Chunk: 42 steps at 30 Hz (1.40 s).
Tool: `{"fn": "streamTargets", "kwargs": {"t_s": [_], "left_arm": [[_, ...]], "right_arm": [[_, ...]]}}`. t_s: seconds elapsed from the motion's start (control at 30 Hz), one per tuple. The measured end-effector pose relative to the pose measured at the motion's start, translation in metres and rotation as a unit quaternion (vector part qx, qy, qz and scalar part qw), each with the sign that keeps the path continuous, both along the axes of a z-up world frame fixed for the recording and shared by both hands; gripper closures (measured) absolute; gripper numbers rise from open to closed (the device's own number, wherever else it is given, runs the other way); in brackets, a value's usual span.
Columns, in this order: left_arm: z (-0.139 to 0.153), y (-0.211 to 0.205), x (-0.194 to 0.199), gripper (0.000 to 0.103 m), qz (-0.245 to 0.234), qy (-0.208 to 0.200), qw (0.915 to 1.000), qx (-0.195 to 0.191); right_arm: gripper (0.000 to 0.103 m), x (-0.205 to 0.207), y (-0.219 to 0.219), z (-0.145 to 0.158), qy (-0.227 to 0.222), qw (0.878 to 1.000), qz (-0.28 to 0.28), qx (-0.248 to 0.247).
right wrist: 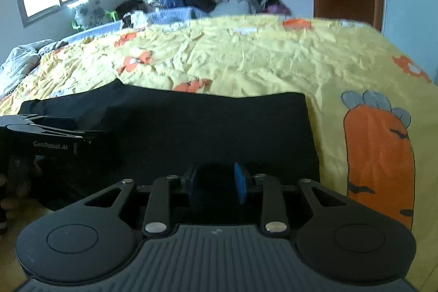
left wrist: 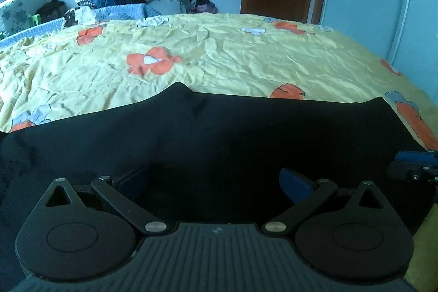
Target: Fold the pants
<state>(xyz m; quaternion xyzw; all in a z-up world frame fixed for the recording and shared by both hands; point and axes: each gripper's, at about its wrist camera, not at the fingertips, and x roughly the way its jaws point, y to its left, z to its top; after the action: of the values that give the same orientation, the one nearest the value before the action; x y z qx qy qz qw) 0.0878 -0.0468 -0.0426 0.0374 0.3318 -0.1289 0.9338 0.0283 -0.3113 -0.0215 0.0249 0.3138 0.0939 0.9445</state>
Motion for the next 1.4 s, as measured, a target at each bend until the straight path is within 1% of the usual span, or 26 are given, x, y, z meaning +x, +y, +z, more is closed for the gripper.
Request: {"fn": "streamTargets", "kwargs": {"t_s": [0.03,0.07,0.1,0.13,0.17,0.2,0.23,0.27,0.3,0.33,0.4,0.47,0.57,0.8,0.87,0.9,0.97,1.0,1.07,1.13,1.27,1.33,1.4], "left_arm": [[-0.001,-0.001,-0.002,0.0,0.0,-0.006,1.0,0.002],[-0.002,-0.001,-0.005,0.0,0.001,-0.012,0.9999,0.003],[-0.003,-0.001,-0.006,0.0,0.002,-0.018,0.9998,0.003],[-0.003,-0.001,-0.008,0.0,0.003,-0.023,0.9997,0.003],[-0.004,-0.001,-0.008,0.0,0.003,-0.024,0.9997,0.002],[-0.003,-0.001,-0.008,0.0,0.003,-0.024,0.9997,0.001],[-0.004,0.0,-0.007,0.0,0.003,-0.024,0.9997,-0.001],[-0.004,0.0,-0.007,0.0,0.003,-0.023,0.9997,-0.002],[-0.004,0.0,-0.007,0.0,0.003,-0.024,0.9997,-0.002],[-0.004,0.0,-0.007,0.0,0.003,-0.024,0.9997,-0.002],[-0.004,0.0,-0.007,0.0,0.003,-0.024,0.9997,-0.003],[-0.004,0.0,-0.007,0.0,0.003,-0.023,0.9997,-0.004],[-0.004,0.0,-0.007,0.0,0.003,-0.022,0.9997,-0.005],[-0.003,0.001,-0.01,0.0,0.0,-0.025,0.9997,-0.008],[-0.001,0.004,-0.015,0.0,-0.011,-0.027,0.9995,-0.007],[0.0,0.006,-0.018,0.0,-0.019,-0.025,0.9995,-0.003],[0.002,0.012,-0.028,0.0,-0.035,-0.024,0.9991,0.002],[0.004,0.017,-0.033,0.0,-0.037,-0.024,0.999,0.002],[0.009,0.029,-0.041,0.001,-0.029,-0.023,0.9993,0.0],[0.017,0.049,-0.05,0.0,-0.015,-0.028,0.9994,-0.009],[0.029,0.093,-0.065,0.0,0.033,-0.035,0.9987,-0.014],[0.033,0.118,-0.071,0.001,0.06,-0.027,0.9977,-0.015],[0.036,0.143,-0.08,0.001,0.085,-0.018,0.9959,-0.022]], "right_arm": [[0.07,-0.001,0.002,0.0,-0.003,1.0,-0.001,0.0],[0.059,-0.003,0.003,-0.002,-0.008,1.0,0.001,0.0],[0.051,-0.004,0.004,-0.004,-0.013,1.0,0.009,-0.001],[0.037,-0.007,0.008,-0.006,-0.019,1.0,0.022,-0.005],[0.033,-0.008,0.014,-0.009,-0.027,0.999,0.031,-0.017],[0.03,-0.01,0.024,-0.011,-0.033,0.998,0.035,-0.048],[0.021,-0.012,0.033,-0.012,-0.039,0.996,0.032,-0.079],[0.012,-0.012,0.039,-0.012,-0.045,0.994,0.022,-0.099],[0.009,-0.011,0.04,-0.012,-0.045,0.993,0.01,-0.108],[0.006,-0.01,0.039,-0.012,-0.041,0.994,0.003,-0.106],[0.005,-0.008,0.034,-0.012,-0.033,0.995,-0.002,-0.089],[0.004,-0.007,0.033,-0.012,-0.03,0.996,-0.003,-0.084],[0.001,-0.007,0.034,-0.014,-0.031,0.996,-0.006,-0.089],[0.0,-0.01,0.03,-0.01,-0.017,0.997,0.0,-0.081],[0.0,-0.01,0.031,-0.004,-0.011,0.996,0.002,-0.088],[0.0,-0.013,0.033,0.001,-0.019,0.995,-0.001,-0.1],[0.0,-0.02,0.039,0.012,-0.052,0.989,-0.005,-0.138],[0.0,-0.024,0.044,0.02,-0.073,0.984,-0.005,-0.164],[0.0,-0.029,0.058,0.032,-0.112,0.972,0.001,-0.209],[0.0,-0.031,0.076,0.044,-0.137,0.962,0.027,-0.236],[0.0,-0.026,0.122,0.056,-0.166,0.947,0.117,-0.25],[0.0,-0.021,0.149,0.056,-0.171,0.939,0.161,-0.25],[0.0,-0.018,0.177,0.053,-0.165,0.932,0.208,-0.246]]}}
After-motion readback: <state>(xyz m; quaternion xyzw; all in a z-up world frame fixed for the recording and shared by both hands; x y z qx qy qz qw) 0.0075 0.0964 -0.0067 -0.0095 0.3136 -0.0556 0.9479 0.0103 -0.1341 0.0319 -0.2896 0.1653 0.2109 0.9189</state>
